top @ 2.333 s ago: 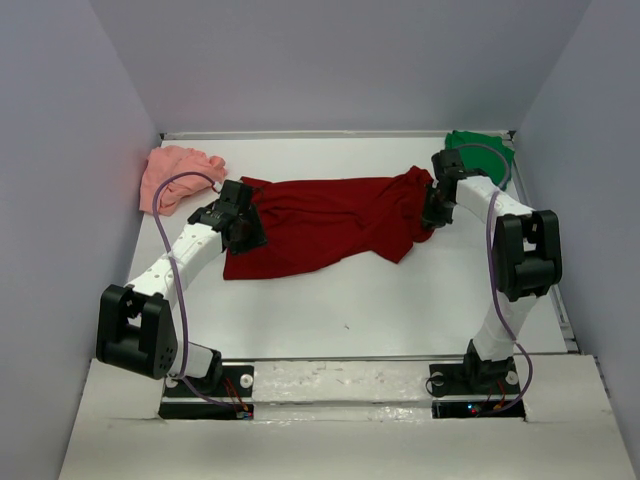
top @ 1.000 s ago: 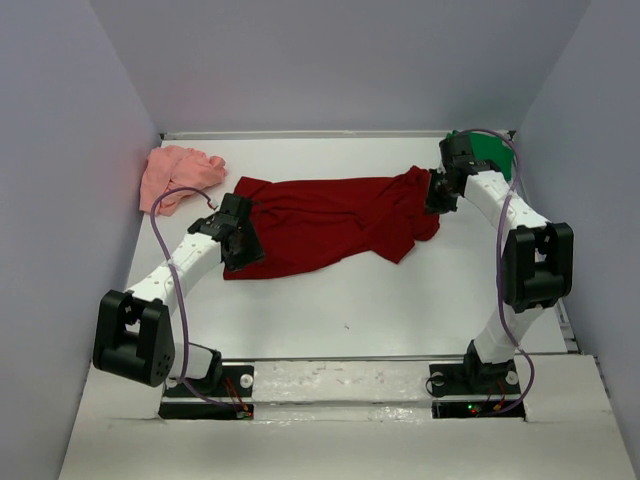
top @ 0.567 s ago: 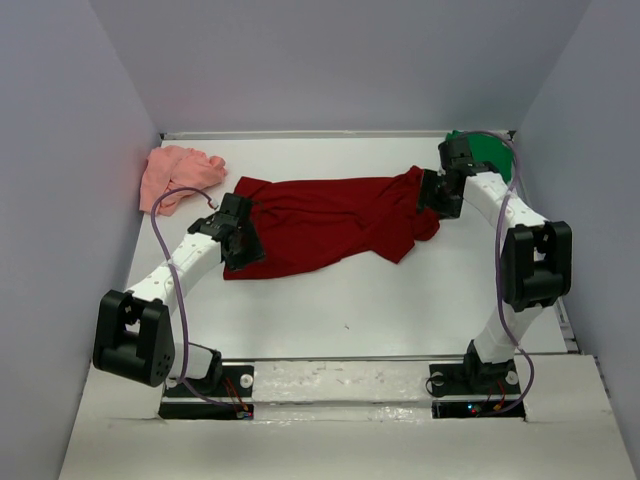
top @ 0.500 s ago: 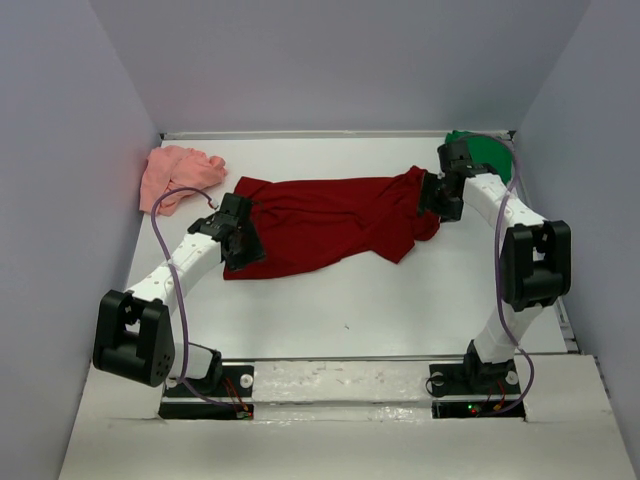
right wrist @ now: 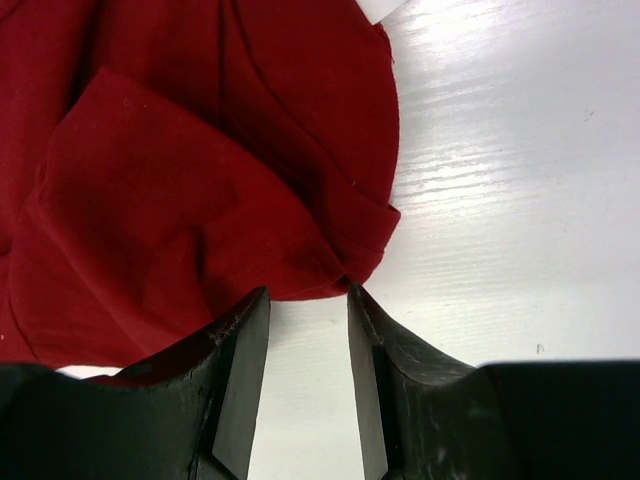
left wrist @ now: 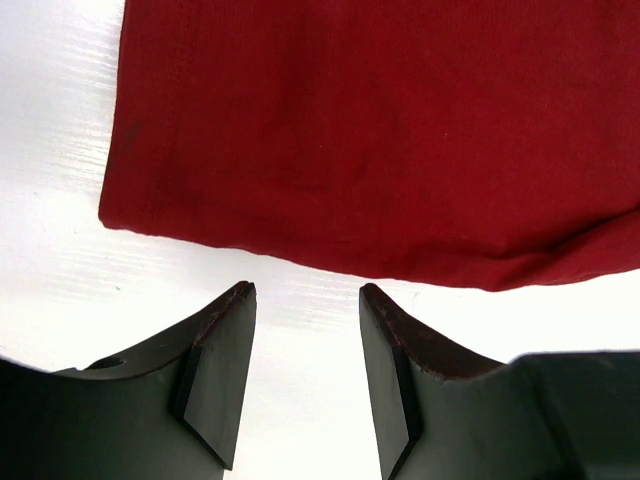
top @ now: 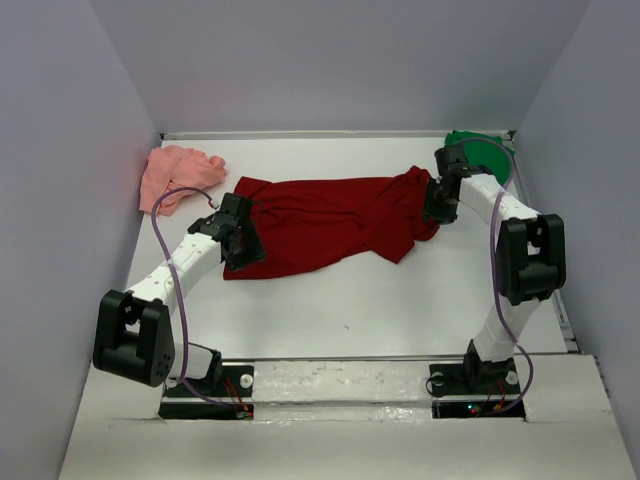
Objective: Fold and stack the t-shirts
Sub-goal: Grap the side of the flattened tshirt closest away from the robot with both arms
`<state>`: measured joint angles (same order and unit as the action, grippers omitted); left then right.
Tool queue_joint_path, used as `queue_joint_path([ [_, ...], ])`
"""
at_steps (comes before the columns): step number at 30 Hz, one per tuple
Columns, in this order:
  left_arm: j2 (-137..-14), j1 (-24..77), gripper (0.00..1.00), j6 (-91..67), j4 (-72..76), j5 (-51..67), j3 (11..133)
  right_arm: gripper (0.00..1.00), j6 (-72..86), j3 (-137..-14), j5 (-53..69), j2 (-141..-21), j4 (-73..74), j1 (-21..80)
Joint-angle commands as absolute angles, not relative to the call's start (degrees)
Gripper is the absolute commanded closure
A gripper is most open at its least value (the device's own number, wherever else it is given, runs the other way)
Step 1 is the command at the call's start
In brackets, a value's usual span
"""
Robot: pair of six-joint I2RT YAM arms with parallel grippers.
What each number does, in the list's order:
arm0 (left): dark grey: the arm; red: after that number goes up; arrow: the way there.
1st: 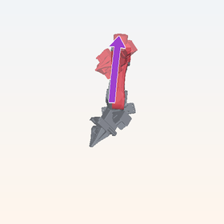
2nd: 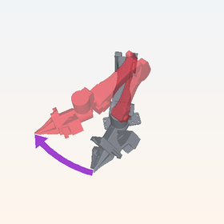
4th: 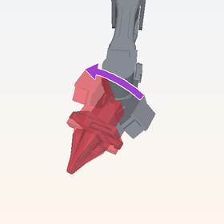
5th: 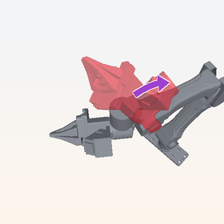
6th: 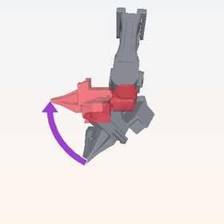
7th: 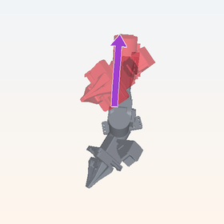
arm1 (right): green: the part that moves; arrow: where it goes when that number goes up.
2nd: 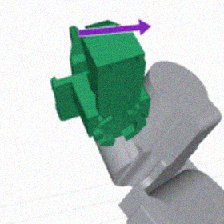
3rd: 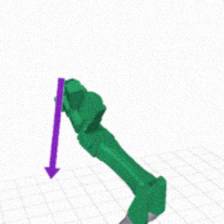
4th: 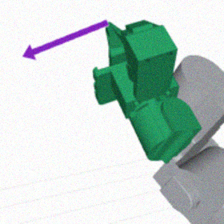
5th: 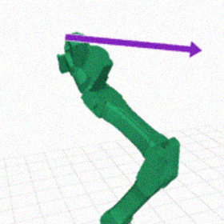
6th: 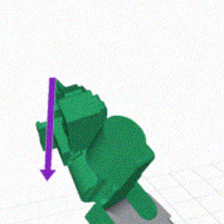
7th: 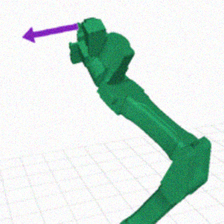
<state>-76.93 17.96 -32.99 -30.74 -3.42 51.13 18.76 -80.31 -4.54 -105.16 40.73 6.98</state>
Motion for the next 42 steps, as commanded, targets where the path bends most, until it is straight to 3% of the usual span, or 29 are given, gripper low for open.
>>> queue_joint_path([
  [1, -75.8, 18.3, 0.44, -31.9, -30.7, -3.5, 52.7, 0.57, 18.1, -81.7, -5.5, -106.3, 38.9, 6.2],
  [18, -77.0, 18.3, 0.44, -31.5, -29.8, -2.7, 52.4, 0.66, 17.2, -85.5, -3.3, -109.2, 39.0, 5.7],
  [26, -77.1, 18.3, 0.44, -31.5, -29.6, -2.6, 52.4, 0.78, 17.5, -84.9, -2.6, -109.3, 39.2, 5.7],
  [31, -77.3, 18.3, 0.44, -31.6, -29.6, -2.4, 52.3, 1.0, 17.8, -84.3, -2.6, -108.8, 39.2, 5.7],
  [35, -77.0, 18.4, 0.45, -32.7, -31.8, -2.4, 52.3, 1.0, 18.4, -83.1, -3.2, -106.4, 39.3, 5.7],
  [42, -75.1, 20.9, 0.45, -41.2, -43.7, -20.9, 55.5, 1.0, 18.3, -83.3, -3.6, -102.4, 39.6, 5.7],
])
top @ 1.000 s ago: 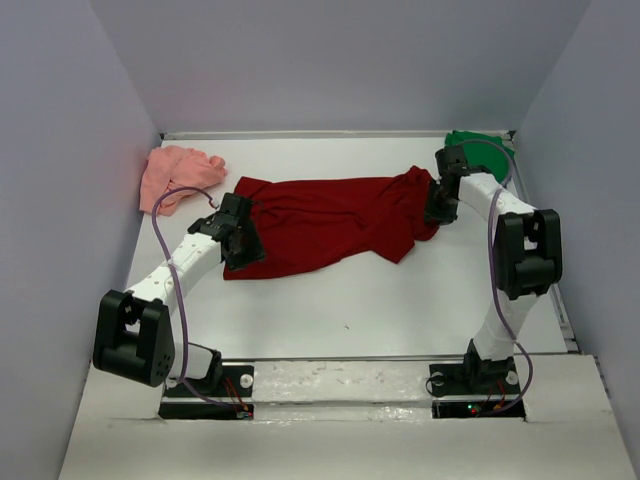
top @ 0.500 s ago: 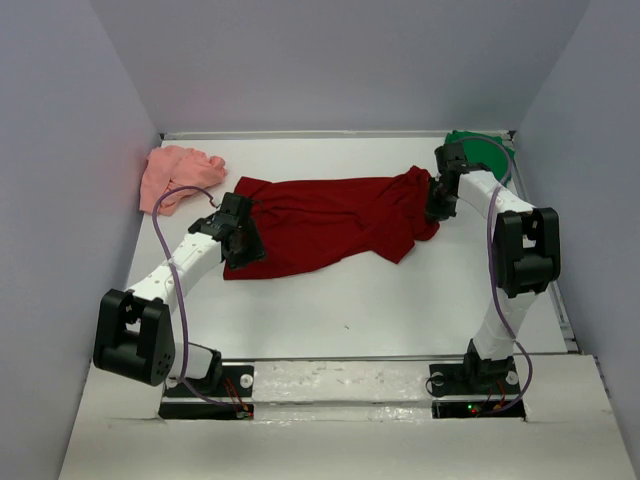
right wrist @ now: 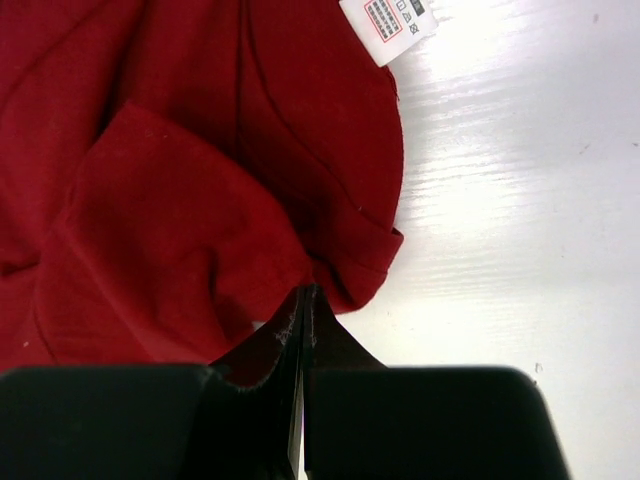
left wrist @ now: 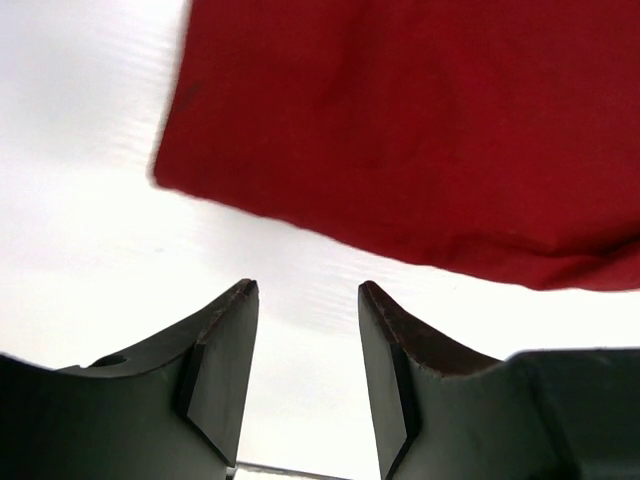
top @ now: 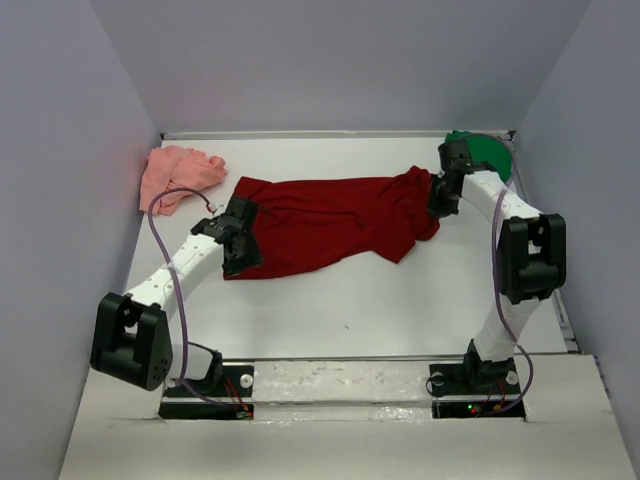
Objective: Fold and stack the t-shirts
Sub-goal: Grap the side of the flattened tshirt closest away from the robot with both arms
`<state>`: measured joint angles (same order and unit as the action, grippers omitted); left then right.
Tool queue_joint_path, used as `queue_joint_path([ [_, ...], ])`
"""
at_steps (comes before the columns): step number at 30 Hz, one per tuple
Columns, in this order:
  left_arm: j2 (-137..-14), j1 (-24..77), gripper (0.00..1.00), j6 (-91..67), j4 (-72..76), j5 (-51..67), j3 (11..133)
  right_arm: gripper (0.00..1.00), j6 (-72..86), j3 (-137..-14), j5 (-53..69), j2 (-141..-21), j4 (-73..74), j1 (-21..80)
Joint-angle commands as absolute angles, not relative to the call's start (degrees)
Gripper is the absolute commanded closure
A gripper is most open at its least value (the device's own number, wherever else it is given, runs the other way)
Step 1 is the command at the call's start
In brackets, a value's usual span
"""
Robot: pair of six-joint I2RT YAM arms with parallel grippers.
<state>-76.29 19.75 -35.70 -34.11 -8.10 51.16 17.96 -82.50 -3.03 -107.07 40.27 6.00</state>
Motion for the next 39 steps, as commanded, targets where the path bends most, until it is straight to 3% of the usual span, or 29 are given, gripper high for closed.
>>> queue_joint_path([
  [1, -76.1, 21.6, 0.45, -42.1, -45.4, -23.3, 56.4, 1.0, 18.4, -83.4, -3.4, -102.1, 39.7, 5.7],
  [6, -81.8, 24.0, 0.45, -44.6, -52.2, -28.7, 57.9, 1.0, 18.0, -82.4, -1.9, -100.0, 39.2, 5.7],
  [15, -92.4, 23.4, 0.46, -44.3, -44.7, -23.3, 56.4, 1.0, 17.9, -80.9, 1.1, -96.1, 38.6, 6.2],
  [26, -100.1, 21.6, 0.46, -47.7, -49.8, -34.2, 60.8, 1.0, 17.7, -79.8, 2.4, -94.4, 38.4, 6.2],
  [34, -92.5, 20.7, 0.47, -48.5, -49.2, -32.8, 59.7, 1.0, 17.6, -79.7, 3.3, -94.7, 37.9, 6.8],
  [39, -83.8, 20.7, 0.47, -45.0, -44.2, -24.4, 56.9, 1.0, 17.6, -79.3, 2.9, -94.8, 38.0, 6.8],
])
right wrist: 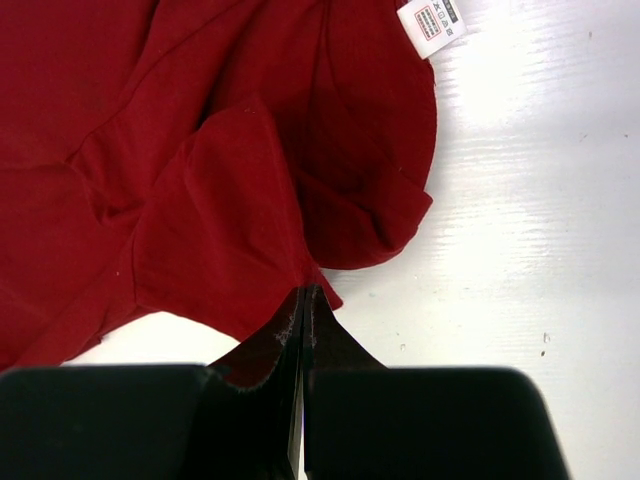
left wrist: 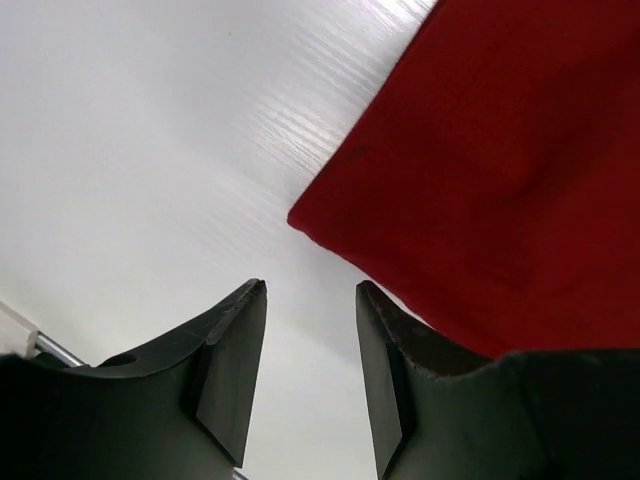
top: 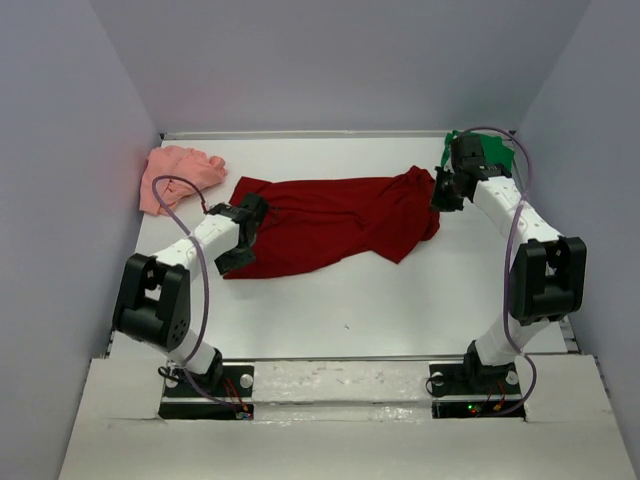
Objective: Fold and stack the t-shirts
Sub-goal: Grap the side of the flattened tshirt closest away from the robot with both arms
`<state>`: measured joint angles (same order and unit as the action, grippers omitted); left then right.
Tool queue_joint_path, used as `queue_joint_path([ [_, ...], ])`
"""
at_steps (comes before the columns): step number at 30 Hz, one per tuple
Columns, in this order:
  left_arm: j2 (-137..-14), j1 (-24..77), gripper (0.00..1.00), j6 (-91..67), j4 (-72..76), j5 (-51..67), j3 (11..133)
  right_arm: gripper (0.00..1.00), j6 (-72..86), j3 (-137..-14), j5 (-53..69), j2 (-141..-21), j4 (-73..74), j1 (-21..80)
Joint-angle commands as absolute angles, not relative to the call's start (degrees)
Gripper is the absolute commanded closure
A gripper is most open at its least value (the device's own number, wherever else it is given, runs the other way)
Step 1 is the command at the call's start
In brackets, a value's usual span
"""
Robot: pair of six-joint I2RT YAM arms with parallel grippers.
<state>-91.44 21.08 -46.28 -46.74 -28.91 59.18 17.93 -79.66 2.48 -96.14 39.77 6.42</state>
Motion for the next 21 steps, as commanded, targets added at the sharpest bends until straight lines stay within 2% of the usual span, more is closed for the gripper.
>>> queue_joint_path([
  [1, -83.1, 20.0, 0.47, -44.7, -43.8, -23.0, 56.5, 1.0, 17.6, -79.2, 3.0, -94.7, 37.9, 6.8],
  [11, -85.2, 12.5, 0.47, -36.7, -31.2, -6.5, 50.6, 1.0, 17.3, -78.8, 3.9, -92.8, 37.9, 6.8],
  [21, -86.0, 8.3, 0.47, -34.2, -30.3, -5.9, 50.4, 1.0, 17.3, -78.5, 4.1, -92.5, 37.9, 6.8],
])
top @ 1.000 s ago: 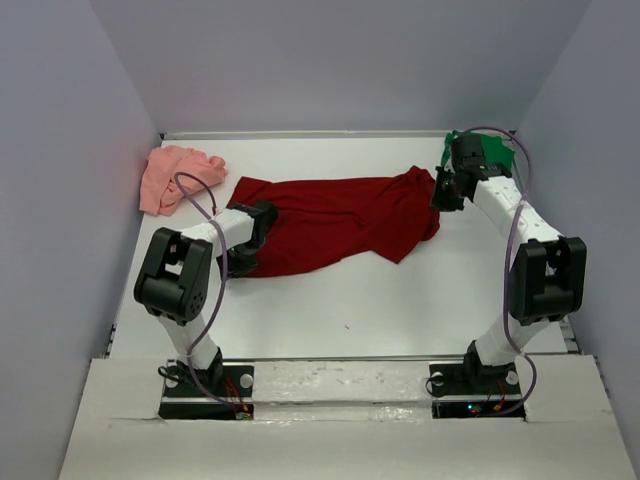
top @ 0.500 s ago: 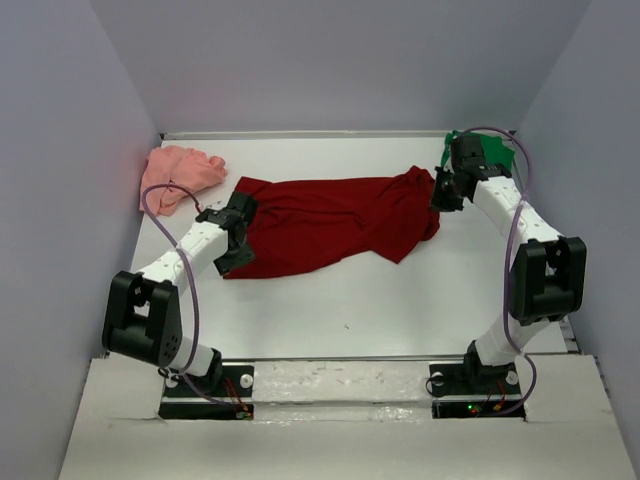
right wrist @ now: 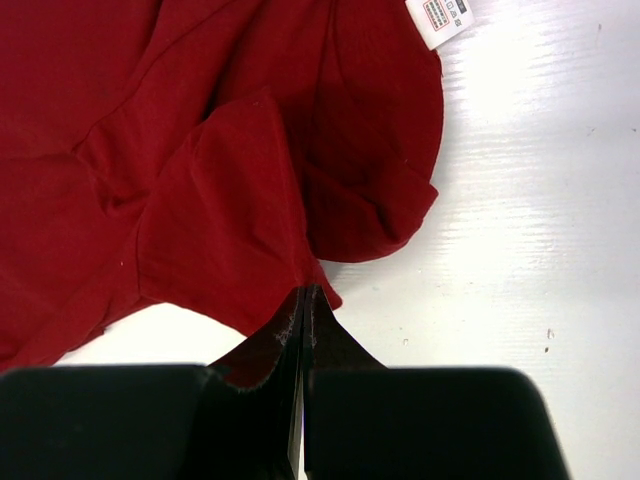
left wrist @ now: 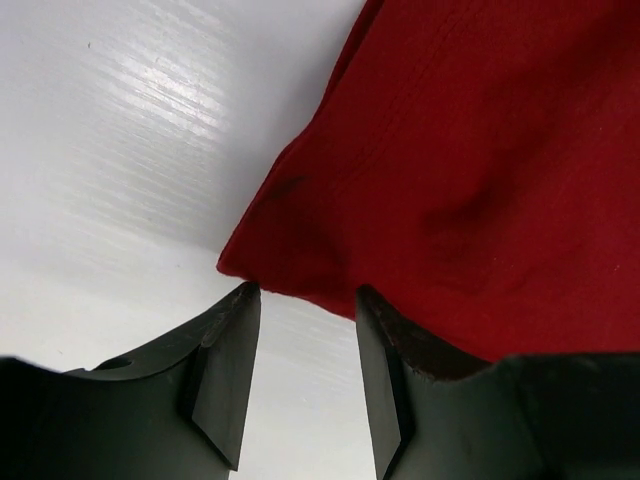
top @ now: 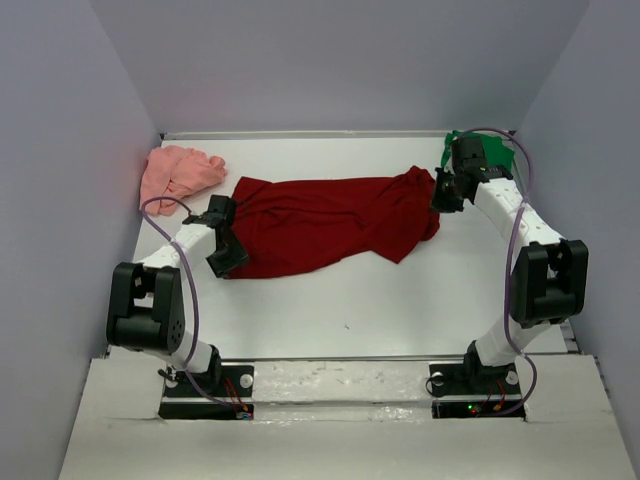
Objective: Fold and stack the t-shirts
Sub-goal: Grap the side of the flattened tshirt closest away from the robot with both arms
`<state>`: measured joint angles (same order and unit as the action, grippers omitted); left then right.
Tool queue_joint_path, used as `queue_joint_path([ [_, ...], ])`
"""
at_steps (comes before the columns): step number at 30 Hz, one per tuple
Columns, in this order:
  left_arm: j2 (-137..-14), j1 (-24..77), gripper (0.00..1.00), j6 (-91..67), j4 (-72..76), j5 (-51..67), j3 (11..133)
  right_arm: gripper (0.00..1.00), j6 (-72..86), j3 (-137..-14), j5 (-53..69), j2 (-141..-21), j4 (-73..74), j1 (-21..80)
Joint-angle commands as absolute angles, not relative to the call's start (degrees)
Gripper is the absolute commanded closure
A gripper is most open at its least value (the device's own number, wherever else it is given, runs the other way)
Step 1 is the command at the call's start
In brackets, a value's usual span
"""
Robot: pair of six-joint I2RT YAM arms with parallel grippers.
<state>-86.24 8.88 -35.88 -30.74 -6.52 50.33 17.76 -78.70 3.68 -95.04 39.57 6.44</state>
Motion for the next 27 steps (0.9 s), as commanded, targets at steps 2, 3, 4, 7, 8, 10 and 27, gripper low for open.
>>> queue_joint_path([
  [2, -87.1, 8.1, 0.47, -34.9, -31.4, -7.6, 50.7, 1.0, 17.3, -78.5, 4.3, -92.6, 37.9, 6.8],
  [3, -87.5, 8.1, 0.47, -35.2, -31.7, -8.1, 51.1, 1.0, 17.4, -78.5, 4.2, -92.5, 38.0, 6.8],
  [4, -88.0, 8.1, 0.47, -35.6, -32.2, -8.7, 51.3, 1.0, 17.4, -78.5, 4.2, -92.5, 38.0, 6.8],
  [7, -89.3, 8.0, 0.47, -36.4, -33.9, -10.8, 51.9, 1.0, 17.4, -78.7, 4.0, -92.3, 38.0, 6.8],
  [8, -89.5, 8.0, 0.47, -36.7, -34.3, -11.2, 51.8, 1.0, 17.4, -78.7, 4.0, -92.3, 38.0, 6.8],
  [10, -90.3, 8.1, 0.47, -37.4, -35.2, -11.9, 51.9, 1.0, 17.4, -79.0, 4.0, -92.3, 37.9, 6.8],
  [27, -87.2, 8.2, 1.0, -38.4, -32.3, -7.6, 48.6, 1.0, 19.6, -76.7, 0.3, -89.0, 38.1, 6.8],
])
